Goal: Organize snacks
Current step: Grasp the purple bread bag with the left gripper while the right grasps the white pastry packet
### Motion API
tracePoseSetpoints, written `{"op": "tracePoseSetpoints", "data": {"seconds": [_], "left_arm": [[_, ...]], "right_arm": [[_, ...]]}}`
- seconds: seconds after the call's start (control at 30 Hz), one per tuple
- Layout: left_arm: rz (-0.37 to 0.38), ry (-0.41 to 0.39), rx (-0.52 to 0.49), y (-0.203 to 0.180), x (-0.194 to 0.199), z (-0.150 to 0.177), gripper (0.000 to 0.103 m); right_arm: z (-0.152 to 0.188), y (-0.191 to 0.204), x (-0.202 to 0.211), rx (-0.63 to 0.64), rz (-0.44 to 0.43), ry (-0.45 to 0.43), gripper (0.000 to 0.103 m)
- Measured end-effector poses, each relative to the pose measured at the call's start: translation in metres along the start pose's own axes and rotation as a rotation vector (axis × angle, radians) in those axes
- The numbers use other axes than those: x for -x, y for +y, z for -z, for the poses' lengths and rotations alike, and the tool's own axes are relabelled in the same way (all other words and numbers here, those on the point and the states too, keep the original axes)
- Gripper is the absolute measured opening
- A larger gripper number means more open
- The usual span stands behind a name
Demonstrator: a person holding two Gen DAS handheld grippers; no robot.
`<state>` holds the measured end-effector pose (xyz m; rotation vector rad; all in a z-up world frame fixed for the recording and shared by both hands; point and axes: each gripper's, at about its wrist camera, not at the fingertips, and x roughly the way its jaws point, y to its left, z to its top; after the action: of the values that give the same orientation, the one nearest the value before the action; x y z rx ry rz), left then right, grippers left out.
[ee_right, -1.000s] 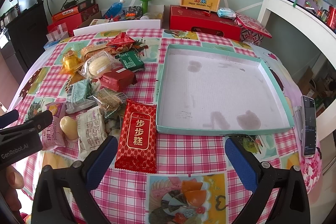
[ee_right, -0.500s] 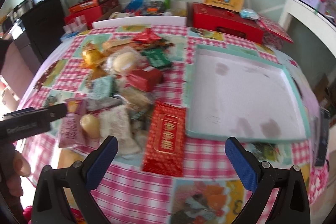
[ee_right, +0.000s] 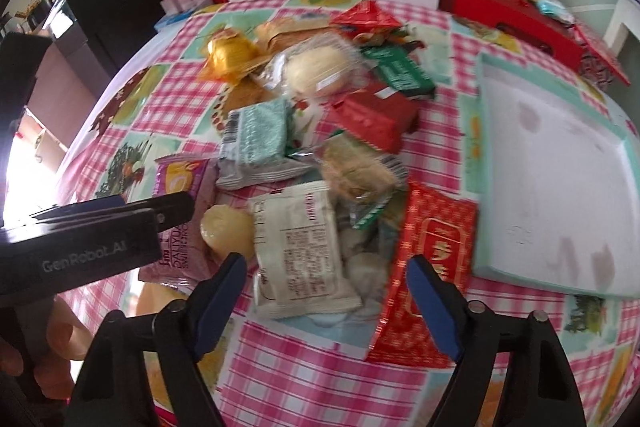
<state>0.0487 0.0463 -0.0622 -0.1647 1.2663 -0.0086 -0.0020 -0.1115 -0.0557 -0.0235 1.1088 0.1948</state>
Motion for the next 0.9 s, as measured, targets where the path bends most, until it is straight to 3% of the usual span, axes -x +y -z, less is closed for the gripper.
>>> {"op": "tracePoseSetpoints", "data": {"seconds": [0.3, 0.53, 0.9], "left_arm": [[0.026, 0.029, 0.005, 0.002, -0.025, -0.001, 0.063], [0.018, 0.015, -0.004, 0.001, -0.035, -0.001, 0.042], [0.007, -0.035, -0.001, -0.002, 0.008, 0.000, 0.039]], "right_arm": [[-0.003, 0.012, -0.028, 0.020, -0.033, 0.079, 0.063], [-0.006, 0.016, -0.035, 0.022, -0.038, 0.078, 0.055], [-0.005, 0.012, -0.016, 0.000, -0.085, 0.049, 0.053]]}}
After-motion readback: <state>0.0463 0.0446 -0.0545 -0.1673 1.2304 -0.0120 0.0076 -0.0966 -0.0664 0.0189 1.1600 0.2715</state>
